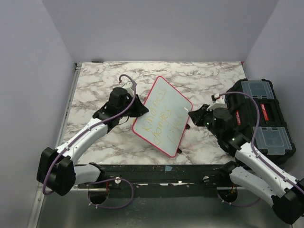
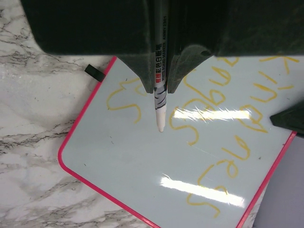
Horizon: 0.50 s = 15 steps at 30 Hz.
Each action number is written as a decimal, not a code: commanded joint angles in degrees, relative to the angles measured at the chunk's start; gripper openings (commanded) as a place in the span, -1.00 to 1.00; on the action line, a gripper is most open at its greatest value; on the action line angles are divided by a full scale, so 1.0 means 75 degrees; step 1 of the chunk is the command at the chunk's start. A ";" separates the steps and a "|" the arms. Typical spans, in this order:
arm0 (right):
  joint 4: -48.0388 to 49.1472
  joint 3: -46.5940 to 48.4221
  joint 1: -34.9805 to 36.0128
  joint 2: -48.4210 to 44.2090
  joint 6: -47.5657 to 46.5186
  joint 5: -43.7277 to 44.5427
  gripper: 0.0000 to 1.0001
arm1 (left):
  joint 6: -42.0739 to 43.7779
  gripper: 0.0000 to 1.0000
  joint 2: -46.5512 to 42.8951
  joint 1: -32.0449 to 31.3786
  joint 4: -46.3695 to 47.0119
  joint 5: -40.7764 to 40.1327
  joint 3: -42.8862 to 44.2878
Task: Write a sentence on the whiteboard
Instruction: Move the whiteboard to the center of the board.
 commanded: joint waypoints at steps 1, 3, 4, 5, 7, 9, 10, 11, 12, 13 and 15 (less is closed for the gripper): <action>-0.0042 -0.0148 0.0046 -0.0240 0.0138 0.0512 -0.99 | 0.0647 -1.00 0.0988 -0.1006 -0.1040 -0.0245 -0.0308; -0.0074 -0.0139 0.0053 -0.0309 0.0155 0.0613 -0.99 | 0.0654 -1.00 0.1307 -0.1305 -0.1006 -0.0293 -0.0143; -0.0114 -0.0139 0.0047 -0.0357 0.0172 0.0683 -0.99 | 0.0671 -1.00 0.1435 -0.1410 -0.1015 -0.0316 -0.0056; -0.0186 -0.0127 0.0047 -0.0405 0.0181 0.0784 -0.99 | 0.0714 -1.00 0.1535 -0.1492 -0.1031 -0.0342 0.0013; -0.0278 -0.0111 0.0047 -0.0518 0.0207 0.0972 -0.99 | 0.0819 -1.00 0.1661 -0.1570 -0.1059 -0.0310 0.0130; -0.0357 -0.0131 0.0047 -0.0642 0.0262 0.1184 -0.99 | 0.0949 -1.00 0.1727 -0.1608 -0.1152 -0.0357 0.0244; -0.0389 -0.0137 0.0046 -0.0698 0.0298 0.1277 -0.99 | 0.1016 -1.00 0.1739 -0.1619 -0.1200 -0.0391 0.0275; -0.0418 -0.0148 0.0046 -0.0768 0.0338 0.1374 -0.99 | 0.1068 -1.00 0.1752 -0.1627 -0.1257 -0.0437 0.0304; -0.0440 -0.0172 0.0047 -0.0834 0.0385 0.1483 -0.99 | 0.1114 -1.00 0.1756 -0.1629 -0.1282 -0.0463 0.0317; -0.0440 -0.0199 0.0046 -0.0891 0.0420 0.1551 -0.99 | 0.1143 -1.00 0.1764 -0.1625 -0.1295 -0.0476 0.0318; -0.0440 -0.0239 0.0046 -0.0983 0.0485 0.1645 -0.99 | 0.1209 -0.94 0.1772 -0.1641 -0.1308 -0.0477 0.0295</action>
